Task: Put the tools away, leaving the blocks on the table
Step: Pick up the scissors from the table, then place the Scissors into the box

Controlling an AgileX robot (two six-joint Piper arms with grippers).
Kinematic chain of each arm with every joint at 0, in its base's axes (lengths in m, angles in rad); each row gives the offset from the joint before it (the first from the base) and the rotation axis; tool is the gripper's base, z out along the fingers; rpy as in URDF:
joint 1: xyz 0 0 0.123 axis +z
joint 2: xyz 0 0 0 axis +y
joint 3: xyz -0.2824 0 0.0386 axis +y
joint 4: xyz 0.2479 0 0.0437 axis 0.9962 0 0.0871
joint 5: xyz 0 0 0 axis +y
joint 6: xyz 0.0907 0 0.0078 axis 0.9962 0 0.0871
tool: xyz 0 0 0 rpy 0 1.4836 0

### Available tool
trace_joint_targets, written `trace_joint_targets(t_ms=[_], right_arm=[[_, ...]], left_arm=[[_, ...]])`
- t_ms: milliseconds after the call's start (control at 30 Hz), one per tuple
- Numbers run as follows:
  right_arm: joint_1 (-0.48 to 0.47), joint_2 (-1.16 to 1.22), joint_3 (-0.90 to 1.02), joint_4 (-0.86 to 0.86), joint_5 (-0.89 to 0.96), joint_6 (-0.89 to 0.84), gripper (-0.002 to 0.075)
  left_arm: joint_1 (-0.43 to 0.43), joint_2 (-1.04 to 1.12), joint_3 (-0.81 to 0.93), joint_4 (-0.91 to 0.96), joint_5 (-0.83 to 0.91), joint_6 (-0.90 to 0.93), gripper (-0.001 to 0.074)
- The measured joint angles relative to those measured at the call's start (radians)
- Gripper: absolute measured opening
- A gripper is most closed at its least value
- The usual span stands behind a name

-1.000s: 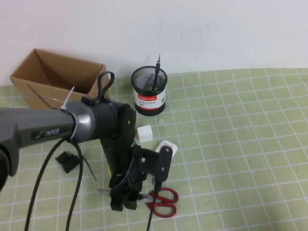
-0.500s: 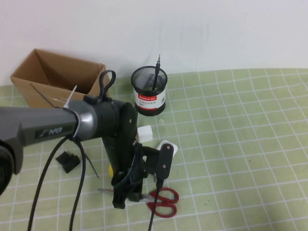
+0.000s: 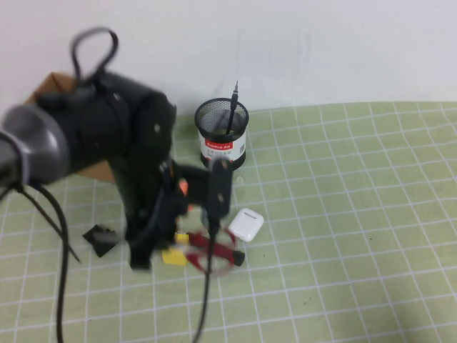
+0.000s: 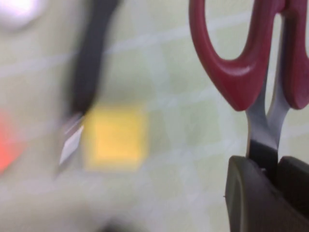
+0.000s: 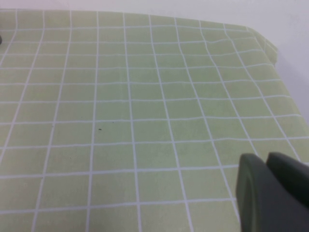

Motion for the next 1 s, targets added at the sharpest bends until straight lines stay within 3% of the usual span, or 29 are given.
trace_joint_targets(t_ms=[233, 600, 1000], right_arm=[[0.0, 0.0, 0.0, 0.0, 0.0, 0.0, -0.0011], [0.0, 0.0, 0.0, 0.0, 0.0, 0.0, -0.0011], [0.0, 0.0, 0.0, 0.0, 0.0, 0.0, -0.0011]], left_arm=[[0.086, -0.027, -0.168, 0.208, 0.009, -0.031, 0.0073], [0.378, 0.07, -0.355, 0.242, -0.166, 0.107, 0.0073], [0.428, 0.228, -0.423, 0.26, -0.28, 0.144, 0.0073]])
